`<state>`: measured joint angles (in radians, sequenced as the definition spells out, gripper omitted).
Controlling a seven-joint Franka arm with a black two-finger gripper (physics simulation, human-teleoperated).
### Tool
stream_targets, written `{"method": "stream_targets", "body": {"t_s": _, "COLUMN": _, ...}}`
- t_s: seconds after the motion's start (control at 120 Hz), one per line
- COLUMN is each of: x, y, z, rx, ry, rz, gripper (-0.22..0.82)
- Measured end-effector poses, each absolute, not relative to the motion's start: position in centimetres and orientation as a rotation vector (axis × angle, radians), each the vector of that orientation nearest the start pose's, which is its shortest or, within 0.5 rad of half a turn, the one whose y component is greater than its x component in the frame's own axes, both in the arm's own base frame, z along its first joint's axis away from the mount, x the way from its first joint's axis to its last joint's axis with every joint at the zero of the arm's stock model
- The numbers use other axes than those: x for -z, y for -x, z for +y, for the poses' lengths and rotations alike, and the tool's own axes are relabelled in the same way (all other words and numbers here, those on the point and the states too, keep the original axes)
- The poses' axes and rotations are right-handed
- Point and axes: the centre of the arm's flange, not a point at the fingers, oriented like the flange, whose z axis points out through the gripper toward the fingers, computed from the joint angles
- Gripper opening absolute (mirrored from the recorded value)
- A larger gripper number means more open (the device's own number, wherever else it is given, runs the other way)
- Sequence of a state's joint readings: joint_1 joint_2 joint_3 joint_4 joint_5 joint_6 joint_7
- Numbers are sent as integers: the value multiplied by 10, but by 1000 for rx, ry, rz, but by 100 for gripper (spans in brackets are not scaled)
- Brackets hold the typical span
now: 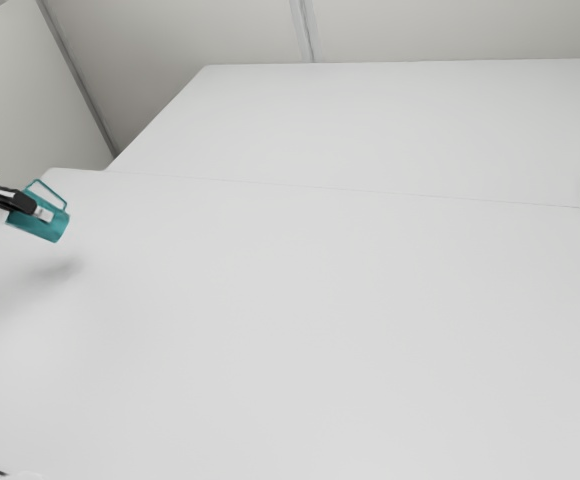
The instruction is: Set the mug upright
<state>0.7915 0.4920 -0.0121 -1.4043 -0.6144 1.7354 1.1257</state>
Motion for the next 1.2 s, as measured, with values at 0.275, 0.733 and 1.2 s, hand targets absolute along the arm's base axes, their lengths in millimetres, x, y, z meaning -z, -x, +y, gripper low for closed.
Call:
{"method": "stream_targets", "body": {"t_s": 0.275, "x": -458, "y": -553, "z": 345, "rx": 313, "ry": 3413, "rz": 563, "gripper": -18}}
{"method": "stream_targets", "body": {"t_s": 0.733, "x": -504, "y": -541, "z": 211, "rx": 152, "ry": 3246, "rz": 645, "gripper": -18}}
{"method": "stream_targets", "body": {"t_s": 1.2, "x": -495, "y": -524, "z": 99, "rx": 54, "ry": 3158, "rz": 659, "gripper": -18}}
